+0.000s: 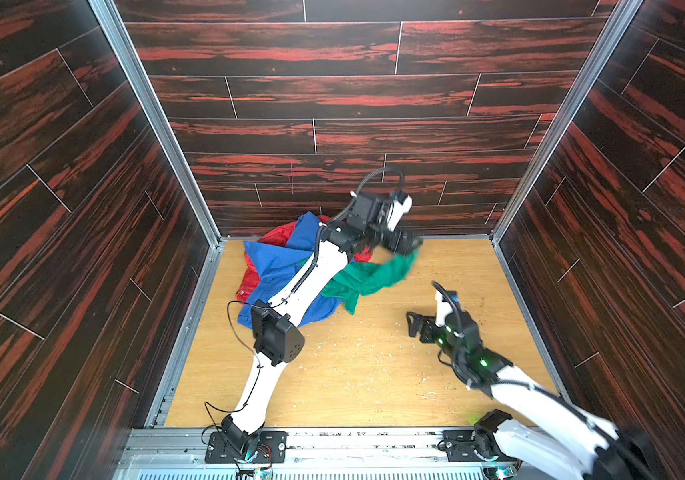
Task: Pick out a specific cloth from the pile
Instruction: 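Carry the green cloth toward the right gripper while it reaches to grasp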
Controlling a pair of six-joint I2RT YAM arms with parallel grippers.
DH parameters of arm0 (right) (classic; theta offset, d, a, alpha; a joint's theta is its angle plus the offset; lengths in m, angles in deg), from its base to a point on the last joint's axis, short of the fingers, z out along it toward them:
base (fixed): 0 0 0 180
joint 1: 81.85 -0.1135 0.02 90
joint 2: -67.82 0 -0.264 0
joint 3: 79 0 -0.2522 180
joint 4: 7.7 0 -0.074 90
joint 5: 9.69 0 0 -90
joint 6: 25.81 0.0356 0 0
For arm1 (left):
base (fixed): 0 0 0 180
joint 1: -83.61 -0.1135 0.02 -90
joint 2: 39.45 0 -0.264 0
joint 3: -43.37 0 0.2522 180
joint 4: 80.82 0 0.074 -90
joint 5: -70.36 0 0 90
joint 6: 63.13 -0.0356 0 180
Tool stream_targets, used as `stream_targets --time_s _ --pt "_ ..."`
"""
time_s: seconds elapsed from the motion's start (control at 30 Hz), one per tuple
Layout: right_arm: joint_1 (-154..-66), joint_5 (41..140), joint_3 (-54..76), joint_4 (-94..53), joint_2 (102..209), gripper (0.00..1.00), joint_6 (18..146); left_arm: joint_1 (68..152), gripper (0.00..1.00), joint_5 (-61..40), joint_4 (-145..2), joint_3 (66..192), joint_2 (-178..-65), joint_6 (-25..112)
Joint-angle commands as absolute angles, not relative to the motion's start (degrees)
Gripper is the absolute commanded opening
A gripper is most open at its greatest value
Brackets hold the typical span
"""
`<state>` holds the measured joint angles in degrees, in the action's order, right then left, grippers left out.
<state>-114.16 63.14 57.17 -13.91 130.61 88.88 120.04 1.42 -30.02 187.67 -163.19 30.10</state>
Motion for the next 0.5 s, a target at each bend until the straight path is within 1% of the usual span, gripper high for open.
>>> stream_targets --time_s 0.0,0.03,0.07,0.13,0.2,0.27,0.37,0.47 --pt "-113.92 64.56 52.18 -12.65 139.13 0.99 86.68 119.78 0.99 -16.54 -32.56 169.99 -144.42 25.05" --pt "-113.83 64.8 51.08 -11.87 141.49 0.99 86.27 119.69 0.99 -23.03 -38.99 162.69 -138.6 26.57" --pt "-113.76 65.35 49.83 -10.67 144.24 0.99 85.6 119.17 0.99 -26.96 -42.06 155.31 -132.97 26.89" --pt "-113.32 66.24 47.32 -9.46 149.03 0.99 84.12 117.43 0.99 -29.76 -41.8 146.44 -124.36 27.38" --pt "-112.48 68.94 41.4 -12.37 155.8 0.99 81.63 115.42 0.99 -30.02 -37.03 140.12 -116.54 27.95" --pt "-112.25 69.48 34.08 -16.01 162.65 0.99 78.43 114.38 0.99 -29.05 -32.9 134.66 -109.69 28.0" --pt "-112.17 66.65 24.38 -18.6 171.73 0.99 73.11 114.14 0.99 -26.96 -28.71 127.42 -100.93 29.48" --pt "-111.2 63.97 17.47 -18.85 178.06 0.99 66.44 114.13 0.99 -26.89 -26.83 121.55 -93.73 32.57"
